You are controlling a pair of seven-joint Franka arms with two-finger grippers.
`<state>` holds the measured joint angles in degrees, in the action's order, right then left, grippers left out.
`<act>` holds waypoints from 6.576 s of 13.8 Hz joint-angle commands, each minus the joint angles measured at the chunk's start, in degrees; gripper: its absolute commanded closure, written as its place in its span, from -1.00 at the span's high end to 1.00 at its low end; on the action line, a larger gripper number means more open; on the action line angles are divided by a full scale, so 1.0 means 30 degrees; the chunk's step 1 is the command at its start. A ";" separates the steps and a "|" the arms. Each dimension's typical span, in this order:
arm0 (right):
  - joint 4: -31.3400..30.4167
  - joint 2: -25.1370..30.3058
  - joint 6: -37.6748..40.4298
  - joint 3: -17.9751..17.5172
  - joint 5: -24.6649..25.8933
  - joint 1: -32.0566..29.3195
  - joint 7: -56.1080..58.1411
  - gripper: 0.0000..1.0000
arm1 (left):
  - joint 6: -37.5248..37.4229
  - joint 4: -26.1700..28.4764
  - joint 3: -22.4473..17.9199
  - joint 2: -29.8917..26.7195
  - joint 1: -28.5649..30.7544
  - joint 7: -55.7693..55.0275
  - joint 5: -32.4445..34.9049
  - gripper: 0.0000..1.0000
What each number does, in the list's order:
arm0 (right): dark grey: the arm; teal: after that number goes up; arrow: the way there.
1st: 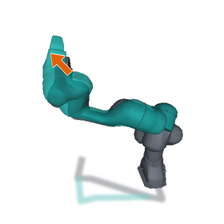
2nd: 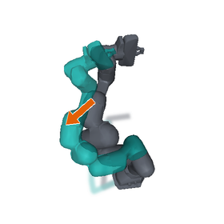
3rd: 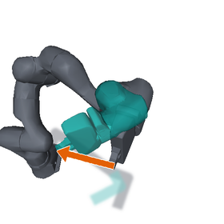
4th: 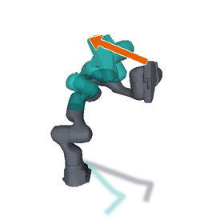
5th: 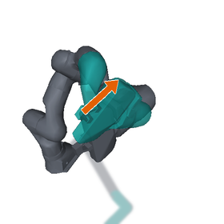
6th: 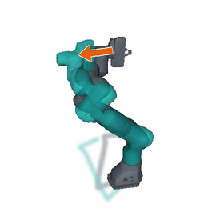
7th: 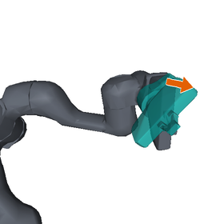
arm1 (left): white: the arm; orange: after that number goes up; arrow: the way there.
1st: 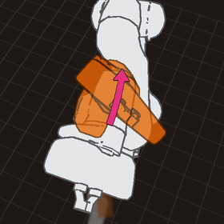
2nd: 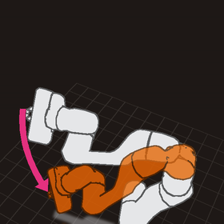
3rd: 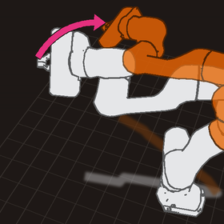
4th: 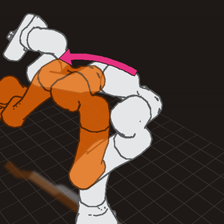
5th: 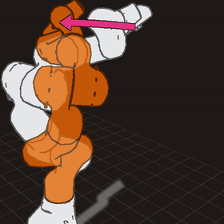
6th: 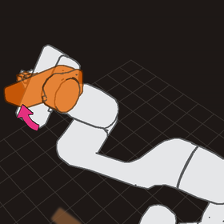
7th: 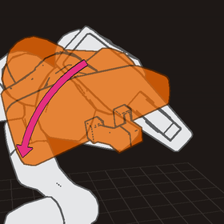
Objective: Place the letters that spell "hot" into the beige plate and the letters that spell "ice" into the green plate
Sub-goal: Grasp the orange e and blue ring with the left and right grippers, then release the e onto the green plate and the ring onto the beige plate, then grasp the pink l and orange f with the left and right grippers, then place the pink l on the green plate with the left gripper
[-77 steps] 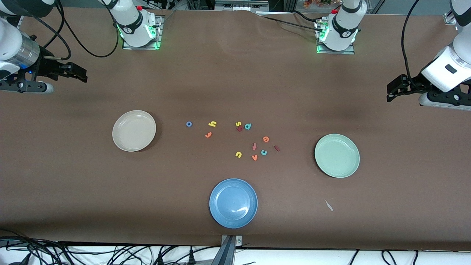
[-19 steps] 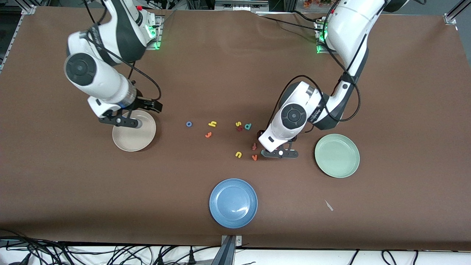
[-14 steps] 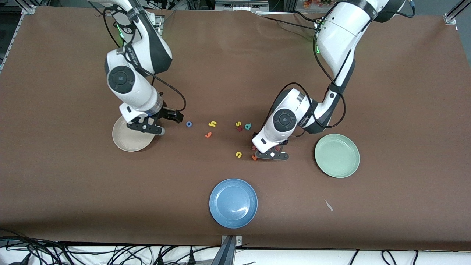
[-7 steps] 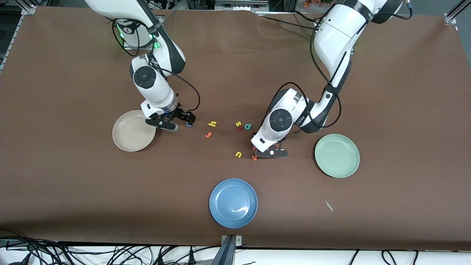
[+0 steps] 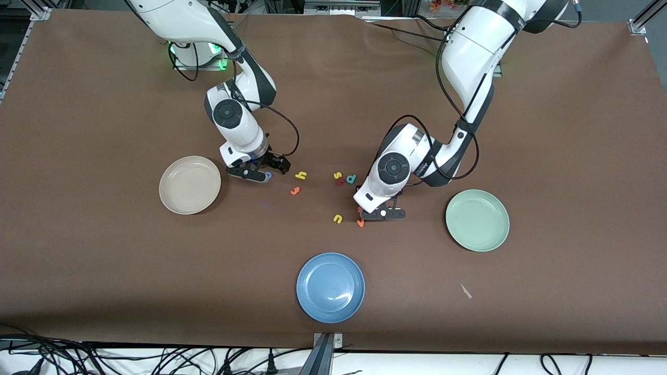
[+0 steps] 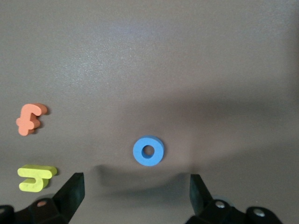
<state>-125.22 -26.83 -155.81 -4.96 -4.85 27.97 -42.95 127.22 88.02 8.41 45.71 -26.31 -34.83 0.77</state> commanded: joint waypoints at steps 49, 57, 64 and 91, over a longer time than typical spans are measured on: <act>-0.0031 0.3200 0.6094 0.7071 0.1001 -0.0623 1.3461 -0.64 | -0.3216 -0.0366 0.2938 -0.1117 0.4115 -0.1410 0.1148 1.00; 0.4614 0.1534 1.0240 0.6957 -0.1867 -0.0158 0.9641 1.00 | -0.1040 -0.0278 0.2733 -0.0588 0.4638 -0.8783 0.1294 1.00; 0.9012 -0.1718 1.0159 0.6957 -0.4036 0.3474 0.0354 1.00 | -0.0135 -0.0132 0.2704 0.0026 0.4288 -0.9716 0.1295 0.21; 1.1654 -0.6351 0.7668 0.6664 -0.5327 0.6818 -0.5841 0.35 | -0.3615 -0.0278 0.1913 -0.1259 0.5370 -0.7705 0.2086 -1.00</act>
<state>-91.38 -44.95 -132.40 14.91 -19.54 48.11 -61.19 119.61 86.45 14.22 44.56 -11.63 -61.31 5.65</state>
